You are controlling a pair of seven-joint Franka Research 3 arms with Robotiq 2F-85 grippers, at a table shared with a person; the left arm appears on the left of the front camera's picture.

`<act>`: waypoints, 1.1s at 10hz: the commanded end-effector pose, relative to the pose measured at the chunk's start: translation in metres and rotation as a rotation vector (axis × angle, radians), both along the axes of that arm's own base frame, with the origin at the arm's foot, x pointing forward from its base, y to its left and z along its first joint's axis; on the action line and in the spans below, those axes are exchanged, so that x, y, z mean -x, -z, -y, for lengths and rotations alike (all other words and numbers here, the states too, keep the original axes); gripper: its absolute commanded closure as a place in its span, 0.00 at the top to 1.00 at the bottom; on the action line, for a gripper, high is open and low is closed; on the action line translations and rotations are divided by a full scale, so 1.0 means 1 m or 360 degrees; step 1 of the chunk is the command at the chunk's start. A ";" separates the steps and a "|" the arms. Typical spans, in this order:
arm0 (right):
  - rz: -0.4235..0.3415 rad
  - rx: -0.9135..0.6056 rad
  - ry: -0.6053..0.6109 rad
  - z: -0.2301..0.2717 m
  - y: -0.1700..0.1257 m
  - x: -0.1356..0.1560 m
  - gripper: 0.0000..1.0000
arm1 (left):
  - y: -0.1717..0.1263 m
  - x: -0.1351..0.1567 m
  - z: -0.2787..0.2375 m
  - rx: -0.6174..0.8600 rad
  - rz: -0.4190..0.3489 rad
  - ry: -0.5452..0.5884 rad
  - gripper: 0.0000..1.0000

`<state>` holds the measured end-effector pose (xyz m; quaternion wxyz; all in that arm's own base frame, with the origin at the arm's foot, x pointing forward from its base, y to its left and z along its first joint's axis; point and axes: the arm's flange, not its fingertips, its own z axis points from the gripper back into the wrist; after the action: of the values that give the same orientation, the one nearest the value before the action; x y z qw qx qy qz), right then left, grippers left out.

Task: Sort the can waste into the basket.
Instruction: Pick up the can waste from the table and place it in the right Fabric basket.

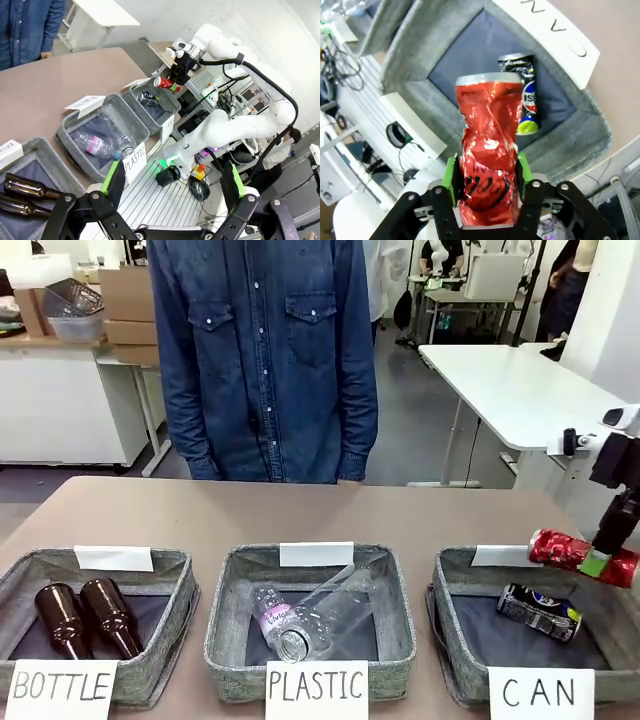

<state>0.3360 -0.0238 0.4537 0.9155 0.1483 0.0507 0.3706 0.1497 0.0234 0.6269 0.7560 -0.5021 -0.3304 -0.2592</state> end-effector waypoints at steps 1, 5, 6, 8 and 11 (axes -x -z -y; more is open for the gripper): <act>0.0022 -0.0011 -0.0012 0.002 -0.001 -0.006 1.00 | -0.002 -0.001 0.000 0.0025 0.0025 0.0019 1.00; 0.0031 -0.0030 0.0027 0.001 0.000 -0.014 1.00 | -0.002 -0.001 0.000 0.0025 0.0025 0.0019 1.00; 0.0045 -0.0049 0.0031 0.001 -0.001 -0.014 1.00 | -0.002 -0.001 0.000 0.0025 0.0025 0.0019 1.00; 0.0075 -0.0701 0.0460 -0.004 -0.028 -0.021 1.00 | -0.002 -0.001 0.000 0.0025 0.0025 0.0019 1.00; -0.0851 -0.2378 0.0858 -0.025 -0.094 -0.017 1.00 | -0.002 -0.001 0.000 0.0025 0.0025 0.0019 1.00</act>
<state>0.3460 0.0057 0.5391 0.8458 0.4587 -0.0120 0.2720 0.1496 0.0234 0.6269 0.7560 -0.5021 -0.3305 -0.2590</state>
